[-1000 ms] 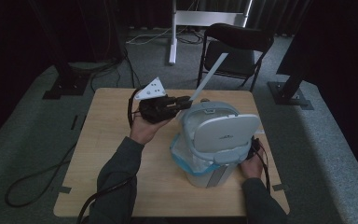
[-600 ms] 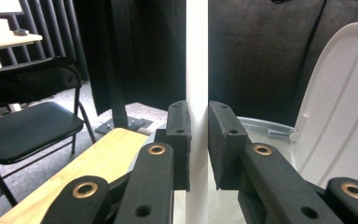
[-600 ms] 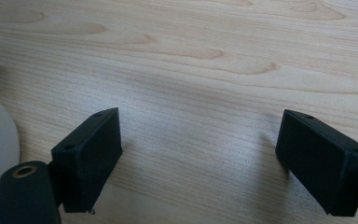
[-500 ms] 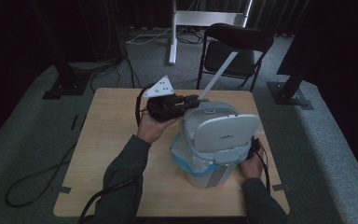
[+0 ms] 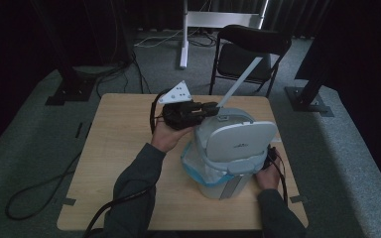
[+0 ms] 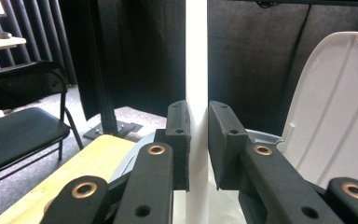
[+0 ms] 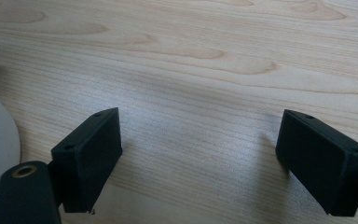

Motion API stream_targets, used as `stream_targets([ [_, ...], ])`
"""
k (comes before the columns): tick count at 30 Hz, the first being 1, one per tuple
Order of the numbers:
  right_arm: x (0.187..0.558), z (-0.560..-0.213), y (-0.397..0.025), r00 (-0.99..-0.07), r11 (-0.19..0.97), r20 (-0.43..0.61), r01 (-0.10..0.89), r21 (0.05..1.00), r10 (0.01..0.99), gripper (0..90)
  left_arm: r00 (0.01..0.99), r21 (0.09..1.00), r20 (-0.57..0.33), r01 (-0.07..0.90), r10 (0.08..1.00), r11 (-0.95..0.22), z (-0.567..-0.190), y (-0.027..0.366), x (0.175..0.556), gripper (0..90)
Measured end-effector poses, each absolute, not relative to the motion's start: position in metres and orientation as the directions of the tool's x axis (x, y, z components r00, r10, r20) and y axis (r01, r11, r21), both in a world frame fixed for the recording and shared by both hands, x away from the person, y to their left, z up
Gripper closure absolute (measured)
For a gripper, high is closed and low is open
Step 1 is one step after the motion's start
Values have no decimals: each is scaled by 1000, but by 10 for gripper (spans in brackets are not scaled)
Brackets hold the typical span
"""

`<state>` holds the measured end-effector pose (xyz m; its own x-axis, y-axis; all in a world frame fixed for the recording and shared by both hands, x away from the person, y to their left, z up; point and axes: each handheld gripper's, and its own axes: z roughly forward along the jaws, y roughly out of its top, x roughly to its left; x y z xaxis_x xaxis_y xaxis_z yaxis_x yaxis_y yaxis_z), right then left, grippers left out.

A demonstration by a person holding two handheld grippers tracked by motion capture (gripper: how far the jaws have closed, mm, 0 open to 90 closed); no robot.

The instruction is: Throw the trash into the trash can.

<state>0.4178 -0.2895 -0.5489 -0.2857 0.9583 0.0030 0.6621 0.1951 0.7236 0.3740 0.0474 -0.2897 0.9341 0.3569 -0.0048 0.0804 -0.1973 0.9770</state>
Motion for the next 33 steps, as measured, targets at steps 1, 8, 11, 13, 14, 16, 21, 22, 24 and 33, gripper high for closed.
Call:
stream_targets([
  [1, 418, -549, -289, -286, 195, 3, 662, 724, 958, 132, 935, 977, -4, 79, 355, -198, -290, 46, 374, 787],
  [8, 418, -549, -289, -286, 196, 3, 662, 724, 958, 132, 938, 975, 1, 77, 348, -209, -292, 44, 374, 787],
  [11, 418, -549, -289, -286, 196, 3, 662, 724, 958, 133, 938, 977, -3, 77, 346, -199, -292, 43, 373, 787],
  [13, 418, -549, -289, -287, 196, 3, 662, 724, 958, 133, 941, 977, -7, 79, 339, -197, -293, 42, 373, 787],
  [14, 418, -549, -289, -288, 197, 2, 661, 724, 958, 132, 942, 977, -12, 83, 335, -197, -293, 41, 373, 787],
  [16, 418, -549, -289, -287, 197, 3, 661, 724, 958, 132, 944, 975, -16, 88, 329, -205, -294, 38, 374, 784],
  [21, 418, -549, -289, -287, 196, 2, 661, 724, 958, 133, 939, 977, -39, 108, 340, -186, -296, 43, 378, 719],
  [22, 418, -549, -289, -287, 196, 3, 661, 724, 958, 132, 938, 977, -40, 108, 344, -182, -296, 45, 378, 715],
  [24, 418, -549, -289, -287, 196, 3, 661, 724, 958, 132, 935, 978, -41, 110, 354, -176, -296, 50, 377, 709],
  [33, 418, -549, -289, -288, 197, 2, 661, 724, 958, 133, 924, 978, -48, 121, 378, -171, -299, 66, 374, 679],
])
